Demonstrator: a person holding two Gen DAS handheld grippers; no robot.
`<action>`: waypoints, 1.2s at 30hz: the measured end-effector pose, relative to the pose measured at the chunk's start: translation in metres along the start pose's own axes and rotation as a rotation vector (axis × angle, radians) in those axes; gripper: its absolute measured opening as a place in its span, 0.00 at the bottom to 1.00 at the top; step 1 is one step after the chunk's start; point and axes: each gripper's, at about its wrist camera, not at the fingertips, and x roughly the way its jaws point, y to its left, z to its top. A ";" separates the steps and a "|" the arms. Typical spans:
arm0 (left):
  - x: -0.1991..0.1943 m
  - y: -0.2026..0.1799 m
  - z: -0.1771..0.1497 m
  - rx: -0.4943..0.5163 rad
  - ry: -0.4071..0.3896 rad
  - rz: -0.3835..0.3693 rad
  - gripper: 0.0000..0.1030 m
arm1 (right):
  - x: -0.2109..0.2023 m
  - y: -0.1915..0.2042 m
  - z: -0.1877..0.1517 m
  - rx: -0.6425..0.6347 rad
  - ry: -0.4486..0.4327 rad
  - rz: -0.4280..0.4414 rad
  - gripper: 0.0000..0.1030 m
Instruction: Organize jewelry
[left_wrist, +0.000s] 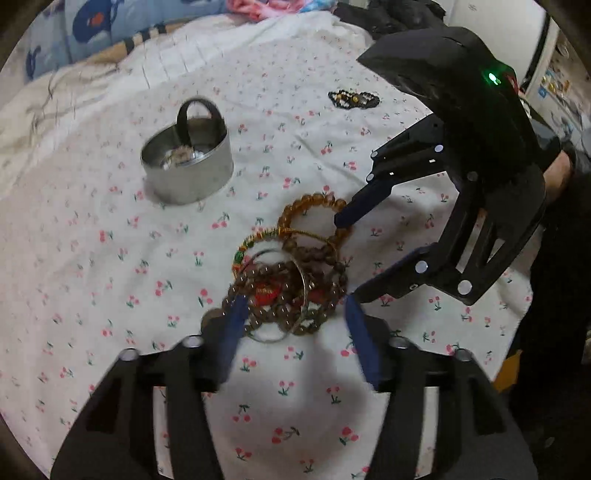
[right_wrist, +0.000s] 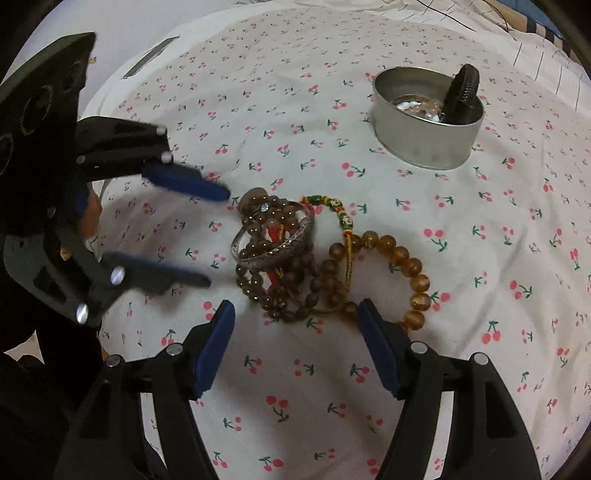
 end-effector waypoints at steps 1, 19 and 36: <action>0.000 -0.002 0.001 0.009 0.001 0.001 0.56 | -0.001 0.000 -0.001 -0.004 -0.001 -0.001 0.65; 0.018 0.025 0.002 -0.143 0.042 -0.041 0.05 | -0.031 -0.019 -0.001 0.073 -0.096 -0.019 0.67; -0.039 0.096 -0.008 -0.387 -0.119 -0.107 0.04 | 0.023 0.025 0.018 -0.018 -0.059 -0.069 0.32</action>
